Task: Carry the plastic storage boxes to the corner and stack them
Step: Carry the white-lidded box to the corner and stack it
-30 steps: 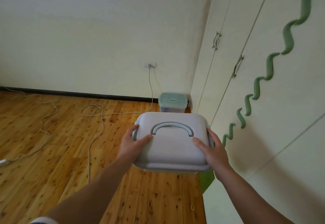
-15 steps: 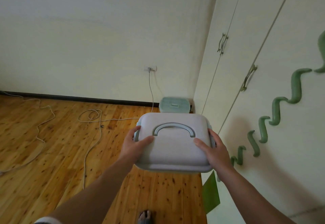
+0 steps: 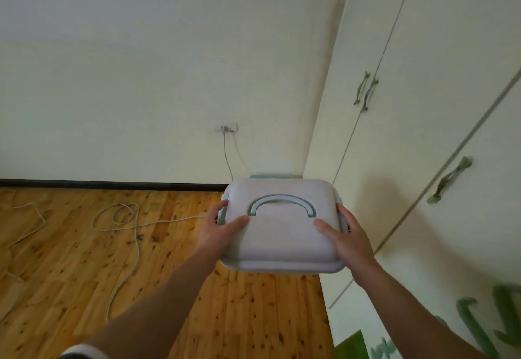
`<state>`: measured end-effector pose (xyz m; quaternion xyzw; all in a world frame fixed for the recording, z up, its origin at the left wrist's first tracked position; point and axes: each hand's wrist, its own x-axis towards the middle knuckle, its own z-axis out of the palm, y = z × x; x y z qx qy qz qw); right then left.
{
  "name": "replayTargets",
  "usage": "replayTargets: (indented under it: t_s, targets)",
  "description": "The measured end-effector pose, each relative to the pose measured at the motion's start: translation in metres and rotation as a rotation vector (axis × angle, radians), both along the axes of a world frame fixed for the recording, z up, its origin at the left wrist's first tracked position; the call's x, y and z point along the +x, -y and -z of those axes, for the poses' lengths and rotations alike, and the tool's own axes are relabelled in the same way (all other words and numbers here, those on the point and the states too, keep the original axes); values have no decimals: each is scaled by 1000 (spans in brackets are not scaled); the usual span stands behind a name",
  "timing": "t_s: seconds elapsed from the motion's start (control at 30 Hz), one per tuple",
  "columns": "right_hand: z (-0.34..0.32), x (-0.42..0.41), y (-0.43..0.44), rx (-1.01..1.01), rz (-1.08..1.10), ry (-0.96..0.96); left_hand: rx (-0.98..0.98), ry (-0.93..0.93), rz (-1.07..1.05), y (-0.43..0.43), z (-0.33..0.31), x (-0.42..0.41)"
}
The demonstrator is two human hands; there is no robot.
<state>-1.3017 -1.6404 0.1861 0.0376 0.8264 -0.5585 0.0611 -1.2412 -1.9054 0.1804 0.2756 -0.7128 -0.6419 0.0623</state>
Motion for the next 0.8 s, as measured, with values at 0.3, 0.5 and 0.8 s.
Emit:
replayTargets:
  t_s: [0.3, 0.5, 0.8]
  targets:
    - [4, -86, 31, -6, 18, 7, -5, 8, 22, 36, 5, -92]
    - [20, -160, 32, -16, -1, 28, -21, 30, 23, 38, 17, -164]
    - [33, -304, 32, -10, -21, 42, -33, 53, -13, 34, 27, -298]
